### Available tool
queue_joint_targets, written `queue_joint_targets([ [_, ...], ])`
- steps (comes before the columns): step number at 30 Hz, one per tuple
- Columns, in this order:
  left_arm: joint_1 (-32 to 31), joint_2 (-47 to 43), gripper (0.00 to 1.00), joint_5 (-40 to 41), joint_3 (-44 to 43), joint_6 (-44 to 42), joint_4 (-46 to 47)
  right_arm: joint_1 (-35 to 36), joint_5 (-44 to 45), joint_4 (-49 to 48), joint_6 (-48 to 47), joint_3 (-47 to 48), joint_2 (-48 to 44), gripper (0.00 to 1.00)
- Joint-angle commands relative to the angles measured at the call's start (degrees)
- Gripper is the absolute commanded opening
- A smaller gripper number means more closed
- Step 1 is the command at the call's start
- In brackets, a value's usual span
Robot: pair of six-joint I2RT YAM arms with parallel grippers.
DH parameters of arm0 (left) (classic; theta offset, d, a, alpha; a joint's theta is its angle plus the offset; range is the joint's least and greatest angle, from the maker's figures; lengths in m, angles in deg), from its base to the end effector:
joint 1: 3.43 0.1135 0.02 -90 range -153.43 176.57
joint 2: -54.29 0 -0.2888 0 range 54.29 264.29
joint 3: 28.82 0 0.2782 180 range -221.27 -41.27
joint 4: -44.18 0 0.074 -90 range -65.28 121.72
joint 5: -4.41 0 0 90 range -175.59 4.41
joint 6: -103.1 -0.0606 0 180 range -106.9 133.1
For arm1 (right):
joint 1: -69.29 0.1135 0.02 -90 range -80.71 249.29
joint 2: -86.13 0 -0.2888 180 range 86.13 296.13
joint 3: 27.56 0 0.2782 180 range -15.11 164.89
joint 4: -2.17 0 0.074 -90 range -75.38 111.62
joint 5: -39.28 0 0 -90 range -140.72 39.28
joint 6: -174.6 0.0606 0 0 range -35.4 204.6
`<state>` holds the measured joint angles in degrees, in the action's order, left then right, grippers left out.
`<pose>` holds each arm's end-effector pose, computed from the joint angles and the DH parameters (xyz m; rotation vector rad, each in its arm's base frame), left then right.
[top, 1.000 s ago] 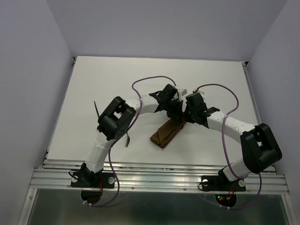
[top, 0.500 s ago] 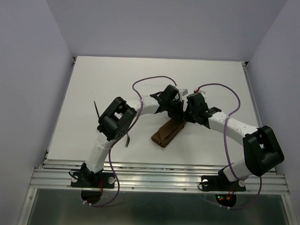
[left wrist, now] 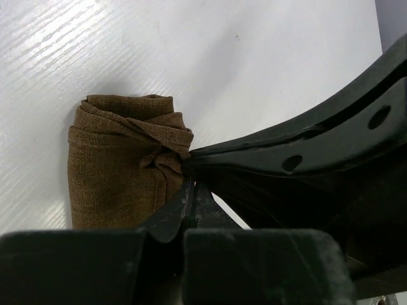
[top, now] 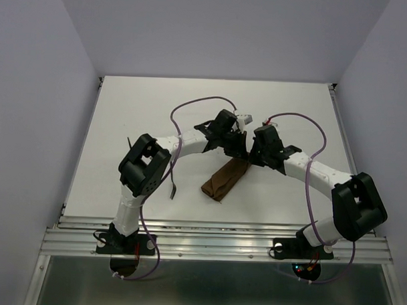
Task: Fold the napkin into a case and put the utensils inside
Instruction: Stuff the top corner of the smaller-rectangle-folded napkin into the folded napkin.
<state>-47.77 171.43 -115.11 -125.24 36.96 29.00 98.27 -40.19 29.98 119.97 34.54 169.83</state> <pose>0.3472 -0.3810 0.1978 0.7322 2.2667 -1.1909 0.2974 0.1521 0.1967 0.2184 2.4247 0.2894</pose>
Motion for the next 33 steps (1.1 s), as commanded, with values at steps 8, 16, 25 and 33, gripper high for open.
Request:
queue_joint_targets([
  [8, 0.39, 1.33, 0.0, -2.56, -2.61, -0.04, 1.67, 0.38, -0.24, -2.0, -1.71, -0.43, -2.14, 0.01],
  [16, 0.83, 2.3, 0.0, -0.54, -3.31, 1.19, 2.28, 0.38, -0.77, -1.91, -1.71, -0.08, -1.96, 0.01],
  [25, 1.88, -1.56, 0.0, 0.51, -0.51, 2.07, 4.92, 0.38, -0.86, -1.91, -1.8, 0.01, -1.87, 0.01],
  [33, 4.26, -2.63, 0.0, -0.01, 1.7, 1.72, 5.71, 0.38, -1.03, -2.0, -1.63, 0.1, -1.79, 0.01],
])
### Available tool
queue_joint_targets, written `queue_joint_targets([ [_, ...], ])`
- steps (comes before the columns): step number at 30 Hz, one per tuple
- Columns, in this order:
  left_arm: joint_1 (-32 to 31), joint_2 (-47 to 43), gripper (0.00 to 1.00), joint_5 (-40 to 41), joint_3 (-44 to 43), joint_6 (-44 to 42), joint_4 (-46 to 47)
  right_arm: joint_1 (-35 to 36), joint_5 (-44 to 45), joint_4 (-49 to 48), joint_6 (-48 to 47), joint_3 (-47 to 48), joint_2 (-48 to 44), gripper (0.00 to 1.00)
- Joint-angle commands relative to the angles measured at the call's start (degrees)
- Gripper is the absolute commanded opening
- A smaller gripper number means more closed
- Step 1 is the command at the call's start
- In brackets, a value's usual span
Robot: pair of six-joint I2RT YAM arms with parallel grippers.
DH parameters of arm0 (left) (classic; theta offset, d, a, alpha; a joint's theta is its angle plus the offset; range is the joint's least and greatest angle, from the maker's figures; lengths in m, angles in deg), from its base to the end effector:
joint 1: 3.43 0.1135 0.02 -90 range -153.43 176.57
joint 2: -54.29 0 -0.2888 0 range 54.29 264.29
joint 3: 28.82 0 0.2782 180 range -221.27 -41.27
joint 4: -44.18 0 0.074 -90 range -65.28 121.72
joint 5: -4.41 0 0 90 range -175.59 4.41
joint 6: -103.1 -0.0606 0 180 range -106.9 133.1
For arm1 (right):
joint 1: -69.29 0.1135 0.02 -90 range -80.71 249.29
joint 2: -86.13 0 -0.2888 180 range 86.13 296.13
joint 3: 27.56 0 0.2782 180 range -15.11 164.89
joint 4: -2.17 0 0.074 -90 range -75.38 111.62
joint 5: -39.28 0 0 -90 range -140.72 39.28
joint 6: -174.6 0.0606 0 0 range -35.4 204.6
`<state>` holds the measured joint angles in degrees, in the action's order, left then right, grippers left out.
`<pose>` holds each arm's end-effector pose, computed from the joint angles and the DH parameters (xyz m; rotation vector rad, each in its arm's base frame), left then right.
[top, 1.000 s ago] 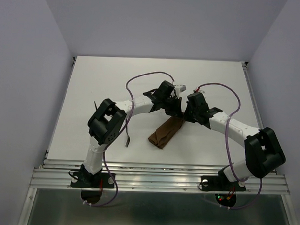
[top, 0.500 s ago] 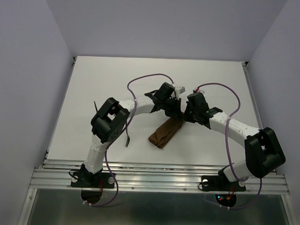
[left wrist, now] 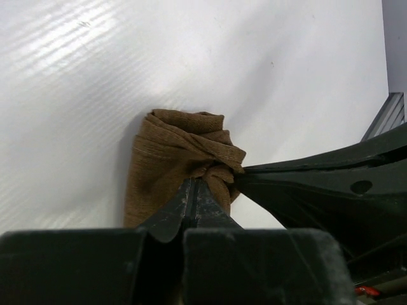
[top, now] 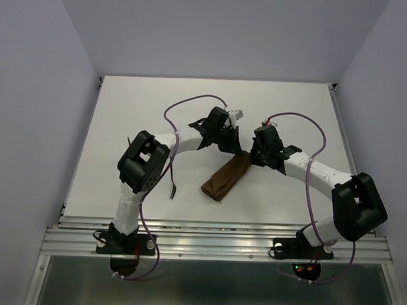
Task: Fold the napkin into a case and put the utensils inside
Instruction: Stuff the top corner of the smaller-rectangle-folded napkin into the folded napkin.
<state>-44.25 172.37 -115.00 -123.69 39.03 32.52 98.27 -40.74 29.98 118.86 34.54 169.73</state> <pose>0.3708 -0.3596 0.1862 0.6196 2.2735 -1.1821 0.2971 0.1525 0.1972 0.1908 2.4277 0.2922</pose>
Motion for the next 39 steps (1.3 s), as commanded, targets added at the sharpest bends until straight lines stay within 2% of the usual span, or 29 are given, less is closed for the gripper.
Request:
queue_joint_targets([
  [1, 0.65, -3.21, 0.0, -0.3, -0.12, -0.27, 2.19, 0.38, -0.49, -1.91, -0.51, 0.01, -1.68, 0.01],
  [15, -1.1, 2.23, 0.0, -5.66, -3.98, 1.05, 2.98, 0.38, -0.75, -1.91, -0.6, 0.71, -1.15, 0.01],
  [31, -1.72, 3.47, 0.0, -11.37, -3.81, 3.07, 6.41, 0.38, -1.01, -1.99, -1.04, 0.98, -0.36, 0.01],
  [39, -2.95, 6.81, 0.0, -12.08, -4.07, 3.51, 6.15, 0.38, -1.19, -1.91, -1.21, 1.33, -0.54, 0.01],
])
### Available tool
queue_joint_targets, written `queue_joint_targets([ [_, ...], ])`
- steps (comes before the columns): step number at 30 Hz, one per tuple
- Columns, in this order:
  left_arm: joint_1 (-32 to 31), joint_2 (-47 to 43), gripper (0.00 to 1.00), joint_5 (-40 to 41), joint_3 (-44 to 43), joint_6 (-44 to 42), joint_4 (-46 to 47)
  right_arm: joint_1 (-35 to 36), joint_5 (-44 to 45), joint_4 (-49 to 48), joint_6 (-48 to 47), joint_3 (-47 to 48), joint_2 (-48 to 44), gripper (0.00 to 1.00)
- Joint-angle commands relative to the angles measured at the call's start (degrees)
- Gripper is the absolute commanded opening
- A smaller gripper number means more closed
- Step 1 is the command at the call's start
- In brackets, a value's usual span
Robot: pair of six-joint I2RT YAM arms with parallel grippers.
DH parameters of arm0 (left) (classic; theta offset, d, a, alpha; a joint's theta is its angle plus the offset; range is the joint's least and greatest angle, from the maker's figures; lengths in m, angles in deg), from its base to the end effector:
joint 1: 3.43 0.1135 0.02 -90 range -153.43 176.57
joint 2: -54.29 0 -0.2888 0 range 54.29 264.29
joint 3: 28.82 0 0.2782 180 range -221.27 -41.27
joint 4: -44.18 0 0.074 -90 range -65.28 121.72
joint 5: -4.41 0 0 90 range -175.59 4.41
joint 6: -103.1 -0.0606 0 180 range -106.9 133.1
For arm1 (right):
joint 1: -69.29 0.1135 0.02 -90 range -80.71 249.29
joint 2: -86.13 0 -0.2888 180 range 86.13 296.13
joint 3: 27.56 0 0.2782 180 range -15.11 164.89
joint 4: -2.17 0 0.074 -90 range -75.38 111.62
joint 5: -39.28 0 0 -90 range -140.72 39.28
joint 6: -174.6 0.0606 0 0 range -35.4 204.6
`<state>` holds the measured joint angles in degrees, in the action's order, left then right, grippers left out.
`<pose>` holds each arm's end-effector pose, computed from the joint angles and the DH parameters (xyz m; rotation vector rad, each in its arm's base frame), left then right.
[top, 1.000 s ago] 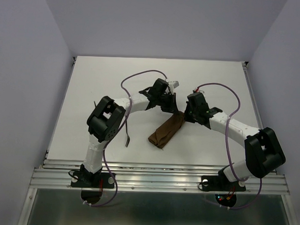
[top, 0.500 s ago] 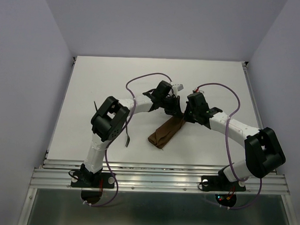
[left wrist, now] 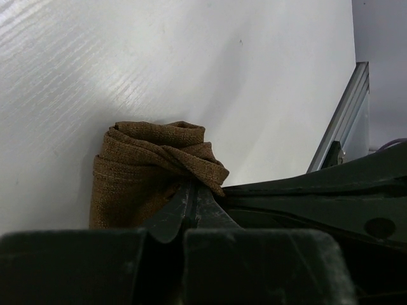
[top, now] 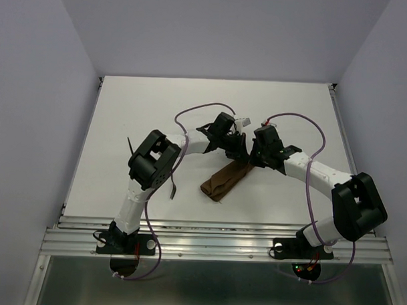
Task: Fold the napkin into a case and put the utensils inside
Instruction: Stuff the top corner of the smaller-rectangle-folded napkin into the folded napkin.
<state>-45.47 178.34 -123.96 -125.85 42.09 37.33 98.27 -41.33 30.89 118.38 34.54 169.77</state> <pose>0.3687 -0.3831 0.1587 0.6967 2.2737 -1.3864 0.2955 0.1524 0.1955 0.1754 2.4472 0.2896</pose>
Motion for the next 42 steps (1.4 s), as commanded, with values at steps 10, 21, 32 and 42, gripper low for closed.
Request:
queue_joint_targets([
  [10, -2.08, 1.9, 0.0, -0.66, -1.21, 0.89, 0.72, 0.38, -0.86, -3.0, -1.0, 1.94, -0.14, 0.01],
  [21, -2.43, -4.15, 0.0, 5.5, 0.99, 0.28, -1.21, 0.38, -0.51, -3.09, -1.08, 0.98, 0.74, 0.01],
  [32, -0.41, -9.53, 0.0, 3.65, 2.84, -1.92, -3.5, 0.38, -0.33, -3.35, -1.17, 0.01, -0.31, 0.01],
  [42, -0.32, -5.23, 0.0, 2.07, 3.28, -1.92, -2.88, 0.38, -0.77, -3.44, -1.26, 0.63, -0.05, 0.01],
])
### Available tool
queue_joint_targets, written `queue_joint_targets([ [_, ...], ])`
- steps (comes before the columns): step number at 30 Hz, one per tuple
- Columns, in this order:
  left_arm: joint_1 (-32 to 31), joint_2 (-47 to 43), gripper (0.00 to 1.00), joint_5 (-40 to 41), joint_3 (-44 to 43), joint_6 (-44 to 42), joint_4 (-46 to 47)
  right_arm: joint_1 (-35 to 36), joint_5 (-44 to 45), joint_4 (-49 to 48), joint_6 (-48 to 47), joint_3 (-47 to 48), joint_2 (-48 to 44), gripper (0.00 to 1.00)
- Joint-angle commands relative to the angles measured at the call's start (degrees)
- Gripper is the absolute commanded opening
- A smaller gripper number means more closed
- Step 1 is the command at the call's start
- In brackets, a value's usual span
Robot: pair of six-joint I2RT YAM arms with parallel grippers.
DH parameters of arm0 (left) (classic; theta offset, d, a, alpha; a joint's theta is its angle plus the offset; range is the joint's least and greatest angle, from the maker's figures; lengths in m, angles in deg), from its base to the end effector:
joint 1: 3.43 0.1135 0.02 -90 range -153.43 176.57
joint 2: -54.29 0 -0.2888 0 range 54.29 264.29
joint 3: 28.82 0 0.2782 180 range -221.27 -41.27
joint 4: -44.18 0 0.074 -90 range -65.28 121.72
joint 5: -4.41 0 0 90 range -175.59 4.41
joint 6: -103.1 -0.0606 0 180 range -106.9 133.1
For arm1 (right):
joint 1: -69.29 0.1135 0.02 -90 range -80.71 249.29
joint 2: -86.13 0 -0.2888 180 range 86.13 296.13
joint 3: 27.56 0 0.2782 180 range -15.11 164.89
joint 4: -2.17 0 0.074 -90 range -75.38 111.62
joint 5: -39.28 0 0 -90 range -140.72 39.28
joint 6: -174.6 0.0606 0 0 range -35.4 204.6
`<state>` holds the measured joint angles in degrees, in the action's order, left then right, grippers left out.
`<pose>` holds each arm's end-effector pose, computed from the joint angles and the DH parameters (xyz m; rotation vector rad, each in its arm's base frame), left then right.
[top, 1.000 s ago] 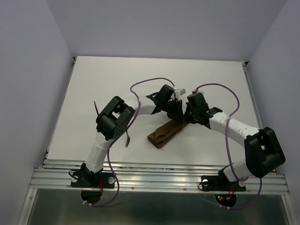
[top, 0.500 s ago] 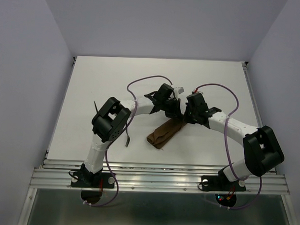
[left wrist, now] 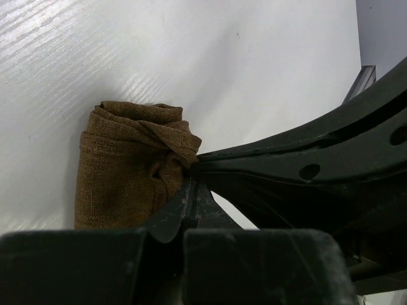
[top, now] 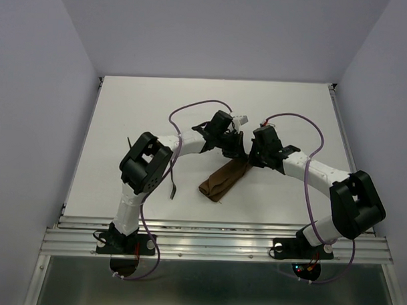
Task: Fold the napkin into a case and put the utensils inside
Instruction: Stuff the top corner of the smaller-rectangle-folded napkin into the folded napkin.
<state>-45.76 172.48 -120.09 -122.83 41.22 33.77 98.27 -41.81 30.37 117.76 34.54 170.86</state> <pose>0.3556 -0.3703 0.1837 0.6707 2.2839 -1.3075 0.2974 0.1540 0.1902 0.1581 2.4598 0.2880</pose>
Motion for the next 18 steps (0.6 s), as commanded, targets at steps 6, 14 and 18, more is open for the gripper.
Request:
queue_joint_targets([
  [6, -0.39, 2.92, 0.0, -2.41, -0.27, -1.05, 0.77, 0.38, -0.47, -3.0, -0.82, 0.98, -0.71, 0.01],
  [14, -1.44, 6.25, 0.0, -2.68, -0.62, -1.05, 0.07, 0.38, -1.7, -3.62, -0.91, 2.03, -0.35, 0.01],
  [18, -1.62, 7.23, 0.0, -0.4, -0.97, -0.52, 0.24, 0.38, -3.54, -4.32, -0.74, 2.21, -0.35, 0.01],
])
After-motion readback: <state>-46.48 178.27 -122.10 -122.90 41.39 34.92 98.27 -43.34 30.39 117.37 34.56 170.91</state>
